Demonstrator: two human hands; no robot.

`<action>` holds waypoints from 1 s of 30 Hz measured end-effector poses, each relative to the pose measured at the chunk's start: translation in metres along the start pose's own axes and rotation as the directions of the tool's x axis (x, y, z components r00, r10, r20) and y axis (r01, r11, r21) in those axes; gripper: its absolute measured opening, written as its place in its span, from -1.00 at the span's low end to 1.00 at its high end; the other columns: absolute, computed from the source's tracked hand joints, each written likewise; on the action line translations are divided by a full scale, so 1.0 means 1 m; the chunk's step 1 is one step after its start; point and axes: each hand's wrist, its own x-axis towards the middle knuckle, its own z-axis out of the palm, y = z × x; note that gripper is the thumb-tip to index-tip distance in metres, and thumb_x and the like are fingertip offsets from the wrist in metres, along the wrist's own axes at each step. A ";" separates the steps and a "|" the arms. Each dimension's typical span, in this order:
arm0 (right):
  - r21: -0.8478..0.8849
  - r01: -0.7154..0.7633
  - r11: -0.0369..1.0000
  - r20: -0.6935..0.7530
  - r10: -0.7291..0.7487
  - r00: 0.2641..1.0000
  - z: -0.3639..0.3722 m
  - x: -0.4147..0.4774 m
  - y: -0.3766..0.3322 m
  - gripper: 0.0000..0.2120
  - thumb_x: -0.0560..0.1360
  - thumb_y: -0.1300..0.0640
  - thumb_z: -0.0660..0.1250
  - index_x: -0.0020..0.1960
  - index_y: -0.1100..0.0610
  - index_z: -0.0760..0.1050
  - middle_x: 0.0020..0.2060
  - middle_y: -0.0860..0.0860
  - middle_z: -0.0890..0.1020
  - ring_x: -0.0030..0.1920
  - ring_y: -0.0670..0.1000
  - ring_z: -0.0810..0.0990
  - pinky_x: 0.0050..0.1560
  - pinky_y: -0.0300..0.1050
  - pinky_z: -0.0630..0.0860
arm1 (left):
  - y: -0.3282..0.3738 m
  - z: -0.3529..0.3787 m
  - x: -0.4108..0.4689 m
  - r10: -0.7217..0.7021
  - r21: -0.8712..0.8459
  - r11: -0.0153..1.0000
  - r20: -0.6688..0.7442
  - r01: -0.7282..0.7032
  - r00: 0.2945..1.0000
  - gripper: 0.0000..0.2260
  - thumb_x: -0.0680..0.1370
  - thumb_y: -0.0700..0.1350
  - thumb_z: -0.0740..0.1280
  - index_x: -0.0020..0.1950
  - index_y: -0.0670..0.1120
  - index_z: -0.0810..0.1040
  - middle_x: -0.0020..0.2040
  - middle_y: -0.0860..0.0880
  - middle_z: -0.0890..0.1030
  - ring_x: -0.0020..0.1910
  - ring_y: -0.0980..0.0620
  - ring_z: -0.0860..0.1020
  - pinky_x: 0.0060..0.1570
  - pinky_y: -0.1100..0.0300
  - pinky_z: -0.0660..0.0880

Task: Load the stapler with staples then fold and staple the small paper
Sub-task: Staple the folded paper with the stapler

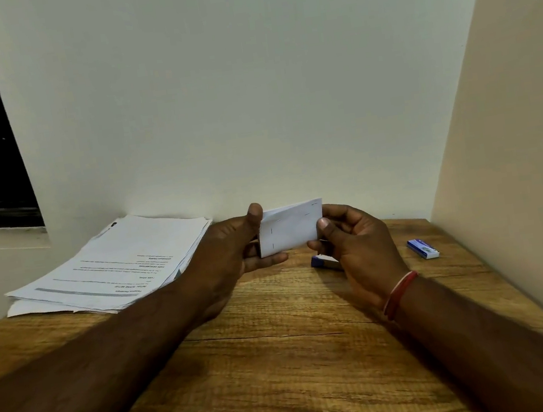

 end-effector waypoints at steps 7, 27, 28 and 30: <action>-0.041 0.053 0.998 0.026 -0.052 0.998 0.001 -0.001 -0.001 -0.78 0.69 0.28 0.39 0.18 0.01 0.72 0.07 0.03 0.82 -0.01 0.09 0.81 0.13 0.07 0.76 | 0.002 0.001 -0.003 0.211 0.355 0.912 0.018 -0.203 0.977 -0.78 0.78 -0.09 0.36 0.32 -0.14 0.73 0.20 -0.20 0.76 0.02 -0.18 0.81 -0.07 -0.19 0.80; -0.159 0.252 0.955 0.210 -0.217 0.953 0.002 -0.014 -0.008 -0.75 0.54 0.17 0.48 0.20 0.20 0.74 0.12 -0.01 0.81 0.19 -0.06 0.75 0.18 -0.17 0.70 | 0.007 0.000 -0.009 0.367 0.635 0.664 0.183 -0.395 0.912 -0.88 0.62 0.08 0.59 0.03 0.06 0.87 -0.10 0.15 0.83 -0.03 0.16 0.78 0.02 0.13 0.67; -0.161 0.246 0.956 0.211 -0.210 0.955 0.003 -0.014 -0.006 -0.76 0.58 0.22 0.48 0.23 0.19 0.73 0.15 0.00 0.80 0.23 -0.05 0.75 0.24 -0.10 0.70 | 0.007 -0.001 -0.009 0.385 0.638 0.657 0.174 -0.401 0.906 -0.88 0.60 0.08 0.60 0.03 0.06 0.87 -0.09 0.15 0.83 -0.01 0.17 0.78 0.04 0.13 0.69; -0.094 0.183 0.979 0.186 -0.164 0.969 0.005 -0.014 -0.004 -0.73 0.63 0.25 0.46 0.31 0.15 0.70 0.22 0.04 0.78 0.30 0.01 0.73 0.33 0.04 0.67 | 0.007 -0.002 -0.008 0.443 0.653 0.634 0.134 -0.415 0.887 -0.88 0.56 0.07 0.65 -0.01 0.05 0.87 -0.09 0.16 0.82 -0.01 0.20 0.78 0.07 0.12 0.70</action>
